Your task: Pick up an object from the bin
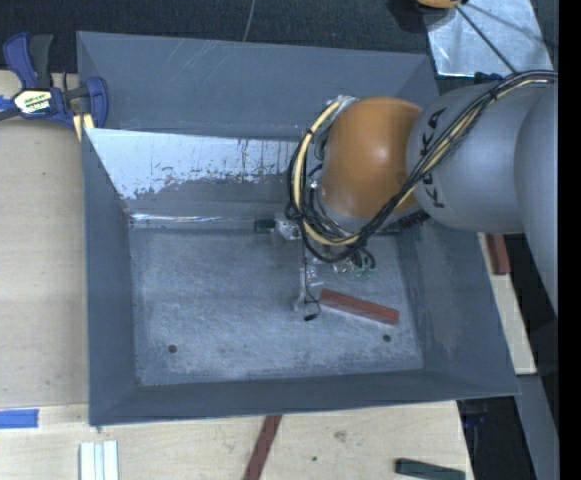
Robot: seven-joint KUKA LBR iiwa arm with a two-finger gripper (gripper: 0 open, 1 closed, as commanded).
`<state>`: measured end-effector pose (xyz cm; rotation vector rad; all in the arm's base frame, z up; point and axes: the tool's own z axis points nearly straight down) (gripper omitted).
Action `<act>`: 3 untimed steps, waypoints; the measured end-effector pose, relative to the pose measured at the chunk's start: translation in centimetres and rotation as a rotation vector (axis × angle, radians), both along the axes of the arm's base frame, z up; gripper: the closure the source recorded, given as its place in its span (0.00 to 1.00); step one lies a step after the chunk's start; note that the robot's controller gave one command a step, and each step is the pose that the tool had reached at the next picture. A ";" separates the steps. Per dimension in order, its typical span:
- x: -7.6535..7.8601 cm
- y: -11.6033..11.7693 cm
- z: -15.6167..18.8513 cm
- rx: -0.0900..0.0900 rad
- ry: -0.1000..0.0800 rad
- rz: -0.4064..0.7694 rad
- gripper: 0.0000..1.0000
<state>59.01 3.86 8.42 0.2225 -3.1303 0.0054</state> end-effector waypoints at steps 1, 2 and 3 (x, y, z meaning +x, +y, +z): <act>-2.3 -1.9 0.0 0.005 -0.008 0.242 0.00; -2.0 -7.9 -1.3 0.004 -0.010 0.434 1.00; -2.0 -7.9 -1.3 0.004 -0.010 0.433 1.00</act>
Offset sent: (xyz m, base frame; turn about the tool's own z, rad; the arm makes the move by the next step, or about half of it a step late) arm -0.0224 -0.0785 -0.0142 -0.4370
